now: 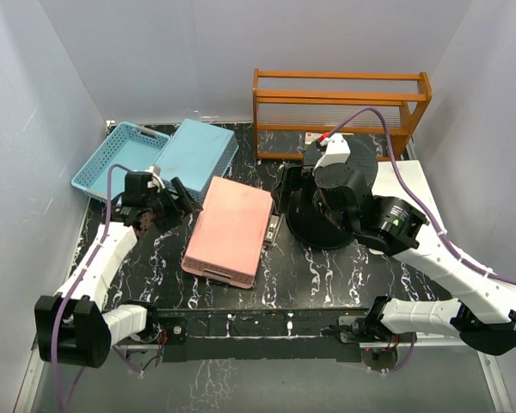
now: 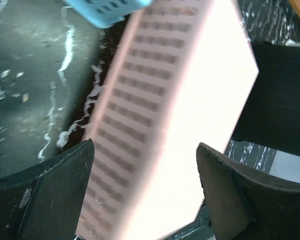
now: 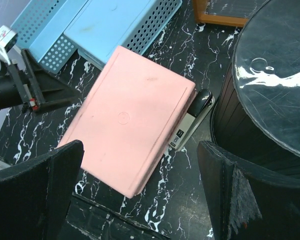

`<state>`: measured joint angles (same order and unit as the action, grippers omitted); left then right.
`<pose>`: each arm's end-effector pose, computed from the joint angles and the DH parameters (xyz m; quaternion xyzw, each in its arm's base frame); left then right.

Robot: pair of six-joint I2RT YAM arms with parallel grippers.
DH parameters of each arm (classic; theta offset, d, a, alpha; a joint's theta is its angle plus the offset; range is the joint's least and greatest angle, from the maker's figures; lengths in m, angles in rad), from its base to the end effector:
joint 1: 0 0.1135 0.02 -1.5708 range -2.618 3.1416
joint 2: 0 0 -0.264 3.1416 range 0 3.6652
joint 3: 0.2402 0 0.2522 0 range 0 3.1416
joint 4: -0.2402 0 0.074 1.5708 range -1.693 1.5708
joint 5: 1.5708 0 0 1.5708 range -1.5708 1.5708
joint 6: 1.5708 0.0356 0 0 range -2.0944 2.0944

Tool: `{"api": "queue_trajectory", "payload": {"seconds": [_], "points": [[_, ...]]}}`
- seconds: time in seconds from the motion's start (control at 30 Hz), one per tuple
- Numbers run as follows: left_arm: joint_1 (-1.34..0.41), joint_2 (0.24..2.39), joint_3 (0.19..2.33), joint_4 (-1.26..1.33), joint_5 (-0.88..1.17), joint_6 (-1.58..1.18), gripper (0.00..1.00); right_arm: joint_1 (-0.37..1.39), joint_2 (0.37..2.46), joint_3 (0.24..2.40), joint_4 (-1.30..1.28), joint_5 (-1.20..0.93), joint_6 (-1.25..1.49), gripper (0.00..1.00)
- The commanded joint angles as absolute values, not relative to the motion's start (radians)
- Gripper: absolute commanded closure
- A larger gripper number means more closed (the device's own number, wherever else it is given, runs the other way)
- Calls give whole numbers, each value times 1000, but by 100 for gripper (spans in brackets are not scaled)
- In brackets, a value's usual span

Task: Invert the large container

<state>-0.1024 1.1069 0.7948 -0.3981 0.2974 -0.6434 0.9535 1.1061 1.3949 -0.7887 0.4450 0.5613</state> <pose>0.2330 -0.0344 0.2610 -0.1806 0.8826 -0.2757 0.3351 0.1355 0.1645 0.4259 -0.0530 0.8447 0.2040 0.4920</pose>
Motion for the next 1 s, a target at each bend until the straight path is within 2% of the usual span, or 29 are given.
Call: {"api": "queue_trajectory", "payload": {"seconds": [0.0, 0.2, 0.43, 0.6, 0.7, 0.83, 0.97], "points": [[-209, 1188, 890, -332, 299, -620, 18, 956, 1084, 1393, -750, 445, 583, 3], [-264, 1320, 976, -272, 274, -607, 17, 956, 1079, 1391, -758, 439, 592, 3], [-286, 1326, 1235, -584, 222, -438, 13, 956, 1059, 1382, -843, 462, 604, 3], [-385, 1134, 1161, -838, 125, -470, 13, 956, 1014, 1342, -841, 514, 611, 2], [-471, 1022, 1085, -929, 119, -579, 17, 956, 1017, 1349, -835, 531, 601, 2], [-622, 934, 1028, -1037, 70, -741, 16, 956, 1036, 1358, -832, 545, 587, 2], [-681, 902, 983, -1060, 140, -799, 14, 955, 1053, 1356, -816, 550, 577, 2]]}}
